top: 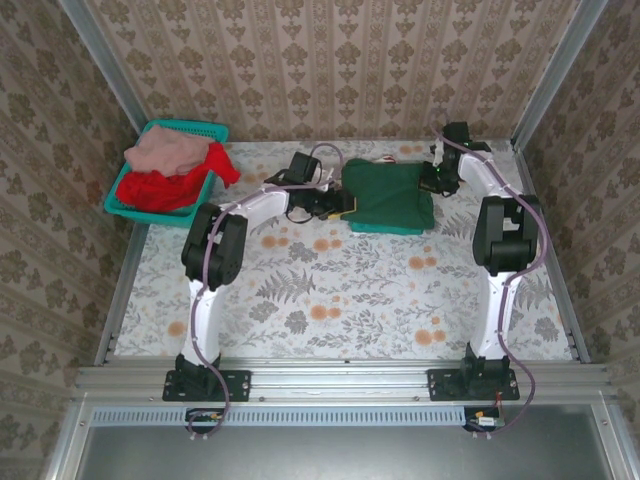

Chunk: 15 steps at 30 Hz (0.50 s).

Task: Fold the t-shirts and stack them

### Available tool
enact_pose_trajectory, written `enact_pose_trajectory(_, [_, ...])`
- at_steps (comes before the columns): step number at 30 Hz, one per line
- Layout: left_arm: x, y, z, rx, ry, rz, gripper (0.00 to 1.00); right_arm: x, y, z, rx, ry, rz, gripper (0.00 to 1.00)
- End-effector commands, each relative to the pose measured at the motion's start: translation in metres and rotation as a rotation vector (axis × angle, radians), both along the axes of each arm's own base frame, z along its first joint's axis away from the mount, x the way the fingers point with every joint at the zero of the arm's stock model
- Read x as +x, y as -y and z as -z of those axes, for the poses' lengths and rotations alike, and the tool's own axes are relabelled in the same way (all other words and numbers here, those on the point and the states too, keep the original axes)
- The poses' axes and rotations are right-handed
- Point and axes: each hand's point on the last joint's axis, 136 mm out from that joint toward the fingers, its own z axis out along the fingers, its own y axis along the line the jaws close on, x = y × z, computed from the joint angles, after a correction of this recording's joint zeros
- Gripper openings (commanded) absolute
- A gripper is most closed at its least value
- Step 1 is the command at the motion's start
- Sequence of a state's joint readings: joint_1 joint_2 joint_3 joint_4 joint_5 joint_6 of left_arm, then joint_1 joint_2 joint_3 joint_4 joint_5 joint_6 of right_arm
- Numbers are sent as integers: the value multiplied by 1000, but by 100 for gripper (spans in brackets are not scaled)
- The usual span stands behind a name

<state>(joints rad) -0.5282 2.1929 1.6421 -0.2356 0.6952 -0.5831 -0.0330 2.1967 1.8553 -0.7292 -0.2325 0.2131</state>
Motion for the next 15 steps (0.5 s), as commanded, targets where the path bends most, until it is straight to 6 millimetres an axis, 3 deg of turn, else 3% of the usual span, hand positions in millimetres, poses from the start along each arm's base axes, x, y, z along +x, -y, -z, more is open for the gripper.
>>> enact_pose_trajectory(1, [9, -4, -16, -35, 39, -3, 65, 6, 14, -8, -82, 14, 2, 15])
enact_pose_trajectory(4, [11, -13, -31, -24, 68, -10, 63, 0, 22, -28, -126, 27, 36, 26])
enact_pose_trajectory(7, [10, -24, -40, -4, 88, -21, 55, -12, 34, -58, -198, 66, 107, 49])
enact_pose_trajectory(8, [9, -28, -38, 9, 85, -22, 55, -17, 36, -67, -218, 79, 132, 52])
enact_pose_trajectory(12, [4, -31, -24, 38, 60, -13, 53, -33, 28, -95, -299, 150, 170, 56])
enact_pose_trajectory(14, [-2, -28, -15, 43, 39, 2, 46, -37, 19, -100, -300, 174, 178, 57])
enact_pose_trajectory(15, [-6, -27, -10, 45, 32, 10, 40, -35, 4, -99, -253, 191, 160, 56])
